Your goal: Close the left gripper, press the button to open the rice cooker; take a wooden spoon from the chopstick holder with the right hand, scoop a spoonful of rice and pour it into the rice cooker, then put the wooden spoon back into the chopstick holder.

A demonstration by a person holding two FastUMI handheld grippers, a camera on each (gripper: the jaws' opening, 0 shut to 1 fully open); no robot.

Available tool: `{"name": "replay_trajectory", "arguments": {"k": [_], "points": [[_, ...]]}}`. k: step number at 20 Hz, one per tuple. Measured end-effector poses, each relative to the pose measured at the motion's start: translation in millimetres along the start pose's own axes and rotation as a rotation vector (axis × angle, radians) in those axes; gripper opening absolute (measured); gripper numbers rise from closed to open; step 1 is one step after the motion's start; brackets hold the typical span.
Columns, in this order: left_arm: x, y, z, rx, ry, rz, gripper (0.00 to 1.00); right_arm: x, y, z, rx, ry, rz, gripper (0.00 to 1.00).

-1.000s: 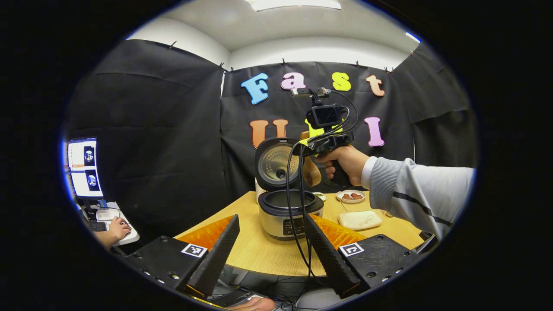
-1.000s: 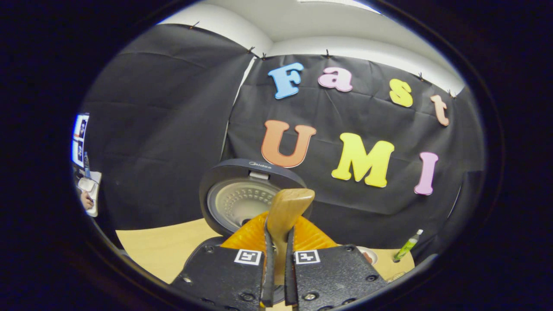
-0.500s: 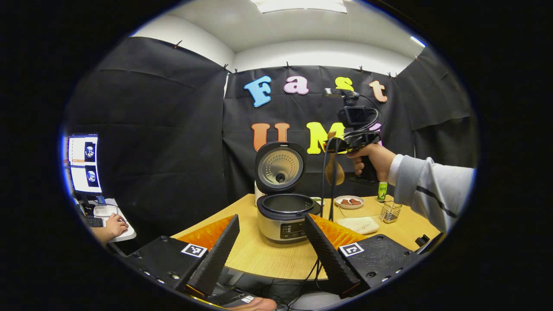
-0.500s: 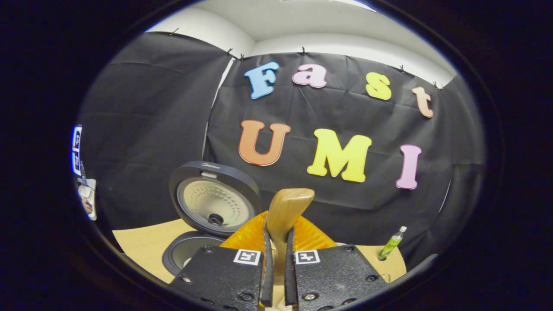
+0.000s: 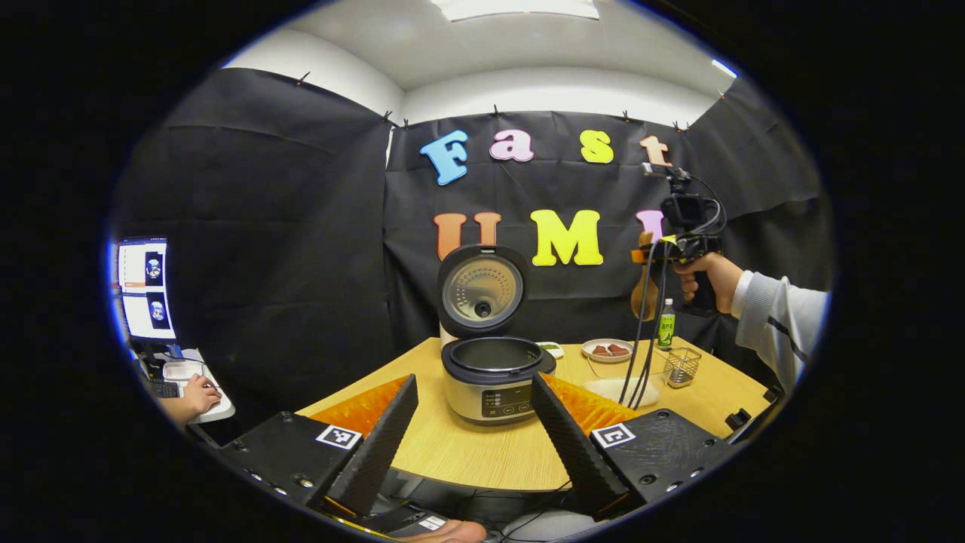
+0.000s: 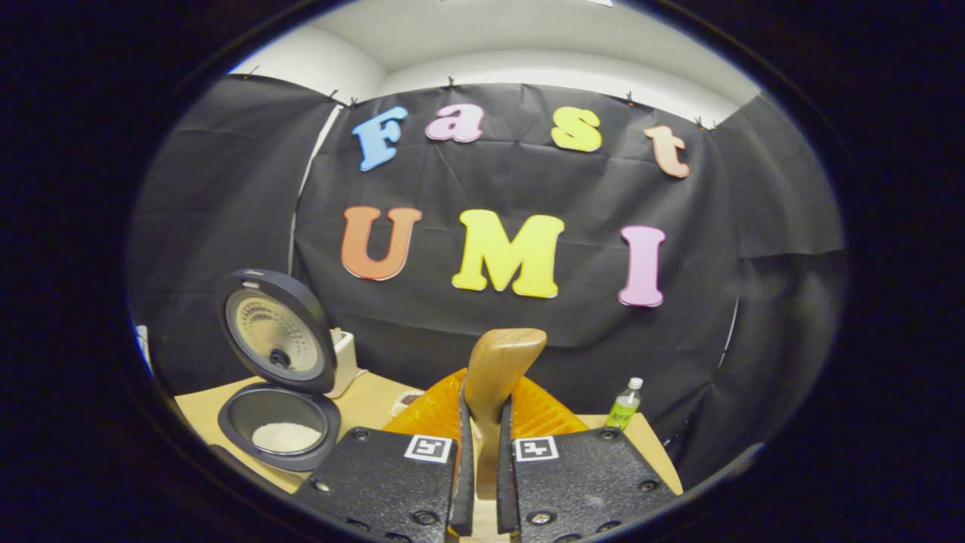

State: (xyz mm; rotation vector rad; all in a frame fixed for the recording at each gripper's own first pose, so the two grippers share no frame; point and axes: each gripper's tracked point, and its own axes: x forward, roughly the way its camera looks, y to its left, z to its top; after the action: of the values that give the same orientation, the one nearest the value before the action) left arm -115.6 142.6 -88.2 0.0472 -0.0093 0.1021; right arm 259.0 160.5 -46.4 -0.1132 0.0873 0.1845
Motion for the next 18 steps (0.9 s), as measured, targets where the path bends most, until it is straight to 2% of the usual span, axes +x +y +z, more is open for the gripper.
{"name": "replay_trajectory", "arguments": {"k": [3, 4, 5, 9, 11, 12, 13, 18], "points": [[-1.2, -11.6, 0.7, -0.011, -0.009, -0.040, 0.95, 2.5, -45.8, -17.8, 0.019, 0.020, -0.053, 0.17], [0.2, -15.4, 1.5, -0.013, -0.011, -0.053, 1.00, 1.8, -58.6, -24.2, 0.028, 0.026, -0.068, 0.17], [2.3, -16.8, -0.8, -0.017, -0.002, -0.059, 0.95, 3.2, -70.3, -31.6, 0.035, 0.035, -0.083, 0.17], [6.8, -9.4, -6.5, -0.008, 0.016, -0.034, 0.96, 5.0, -109.0, -64.7, 0.060, 0.082, -0.132, 0.18], [7.2, -8.4, -5.3, -0.012, 0.013, -0.028, 0.96, 6.8, -125.0, -79.4, 0.073, 0.098, -0.158, 0.18], [6.3, -9.9, -3.2, -0.017, 0.011, -0.028, 1.00, 7.6, -129.1, -87.0, 0.077, 0.106, -0.170, 0.18], [7.2, -10.6, -3.4, -0.024, 0.010, -0.028, 0.95, 9.7, -135.6, -95.1, 0.084, 0.116, -0.182, 0.18], [10.4, -34.4, -1.3, -0.025, 0.003, -0.066, 0.95, 17.2, -152.0, -125.2, 0.149, 0.144, -0.200, 0.19]]}}
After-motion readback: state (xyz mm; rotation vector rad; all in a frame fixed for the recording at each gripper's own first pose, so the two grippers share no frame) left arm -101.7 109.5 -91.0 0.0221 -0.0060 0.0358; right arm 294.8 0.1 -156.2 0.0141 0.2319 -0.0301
